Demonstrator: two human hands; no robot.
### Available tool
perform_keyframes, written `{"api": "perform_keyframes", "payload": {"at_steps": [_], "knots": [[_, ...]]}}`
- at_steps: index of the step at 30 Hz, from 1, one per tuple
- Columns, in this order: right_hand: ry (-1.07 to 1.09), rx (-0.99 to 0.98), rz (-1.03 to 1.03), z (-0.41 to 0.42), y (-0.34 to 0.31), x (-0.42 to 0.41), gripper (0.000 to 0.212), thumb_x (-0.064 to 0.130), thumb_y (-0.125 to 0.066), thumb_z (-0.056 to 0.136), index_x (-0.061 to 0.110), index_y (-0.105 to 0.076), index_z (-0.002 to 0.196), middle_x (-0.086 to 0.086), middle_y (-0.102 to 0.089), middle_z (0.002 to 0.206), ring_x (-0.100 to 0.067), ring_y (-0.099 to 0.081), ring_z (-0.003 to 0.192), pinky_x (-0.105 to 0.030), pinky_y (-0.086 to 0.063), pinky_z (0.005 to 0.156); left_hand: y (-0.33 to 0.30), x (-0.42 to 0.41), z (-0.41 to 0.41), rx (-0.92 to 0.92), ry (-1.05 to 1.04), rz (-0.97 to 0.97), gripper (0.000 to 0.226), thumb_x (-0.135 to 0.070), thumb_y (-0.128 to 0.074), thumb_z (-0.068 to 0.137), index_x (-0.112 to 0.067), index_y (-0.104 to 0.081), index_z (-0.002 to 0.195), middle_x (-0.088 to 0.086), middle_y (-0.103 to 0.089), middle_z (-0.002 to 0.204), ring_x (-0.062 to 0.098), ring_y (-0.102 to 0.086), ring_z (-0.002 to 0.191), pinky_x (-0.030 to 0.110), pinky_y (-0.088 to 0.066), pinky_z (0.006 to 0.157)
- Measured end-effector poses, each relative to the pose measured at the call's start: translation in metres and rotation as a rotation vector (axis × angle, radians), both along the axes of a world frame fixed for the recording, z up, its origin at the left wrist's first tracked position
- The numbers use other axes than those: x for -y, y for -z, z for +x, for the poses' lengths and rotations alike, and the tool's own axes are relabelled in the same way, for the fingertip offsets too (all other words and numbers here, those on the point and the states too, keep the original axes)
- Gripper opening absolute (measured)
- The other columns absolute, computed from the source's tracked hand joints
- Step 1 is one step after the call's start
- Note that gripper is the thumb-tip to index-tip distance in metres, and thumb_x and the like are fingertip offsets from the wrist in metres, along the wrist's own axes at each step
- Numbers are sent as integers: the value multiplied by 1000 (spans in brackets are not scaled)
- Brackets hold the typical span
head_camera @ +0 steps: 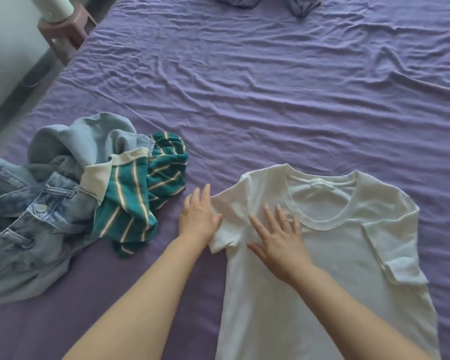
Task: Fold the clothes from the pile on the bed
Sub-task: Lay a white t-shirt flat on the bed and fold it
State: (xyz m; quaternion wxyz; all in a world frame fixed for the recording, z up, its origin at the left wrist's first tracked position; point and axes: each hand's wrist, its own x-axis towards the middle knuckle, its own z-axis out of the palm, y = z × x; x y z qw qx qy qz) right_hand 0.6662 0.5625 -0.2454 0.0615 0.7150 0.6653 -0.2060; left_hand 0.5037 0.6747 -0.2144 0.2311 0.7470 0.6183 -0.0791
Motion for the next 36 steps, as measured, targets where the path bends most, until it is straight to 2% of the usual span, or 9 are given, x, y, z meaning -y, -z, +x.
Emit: {"api": "perform_keyframes", "payload": {"at_steps": [5,12,15,19,22,26,29,32,36], "knots": [[-6,59,19,-10,9,-4,67,67,-19,89,42,6,146,-1,11,158,-28,20,143,-57,13,109,2,-6,-4,-36,-32,110,30,-34,-58,84,-15,-60,108,11,-53,115,32,-41,111,37,-37,91],[11,-35,-24,-15,1,-13,67,65,-21,90,38,-1,148,1,5,159,-25,11,145,-51,10,112,-20,-3,10,348,-251,-47,19,-39,-63,83,-22,-53,85,0,-64,89,23,-59,87,31,-43,70],[198,-176,80,-2,-14,-3,62,51,-36,95,26,-17,149,-2,-9,158,-19,-3,146,-38,-3,115,-32,5,31,611,-373,-179,22,-36,-68,81,-20,-58,92,-3,-59,83,19,-61,83,33,-54,69],[322,-151,145,24,-26,34,56,39,-45,95,19,-28,146,-3,-22,155,-19,-14,144,-33,-11,115,-32,33,65,873,-426,-320,38,-27,-54,94,-14,-48,129,3,-61,99,21,-67,85,44,-58,72],[282,-55,108,39,-31,62,53,38,-49,93,16,-40,141,-8,-34,150,-26,-26,141,-43,-26,111,-8,48,75,586,-4,-41,45,-13,-41,98,-13,-35,142,14,-51,133,27,-48,124,37,-38,104],[220,70,59,49,-26,95,58,49,-36,83,18,-59,126,-14,-53,135,-37,-48,125,-56,-41,97,32,66,77,2,499,83,66,-53,-25,97,-27,4,150,0,10,159,23,17,145,46,11,116],[155,122,34,57,-11,118,62,55,-31,84,24,-51,134,-14,-47,140,-38,-41,130,-56,-22,104,52,69,70,-97,574,129,73,-66,-14,91,-29,25,141,1,23,156,26,29,140,50,23,111],[123,138,-12,63,-10,126,64,56,-27,85,25,-45,137,-14,-43,143,-37,-35,134,-57,-19,105,54,69,75,-152,560,148,74,-66,-14,91,-29,19,146,2,20,157,26,27,141,50,24,109],[127,89,-68,63,-14,142,65,60,-22,89,31,-20,147,-9,-10,156,-37,-1,142,-58,-2,111,42,105,81,-167,478,111,73,-60,-21,94,-30,19,146,5,21,157,26,25,142,53,20,108]]}}
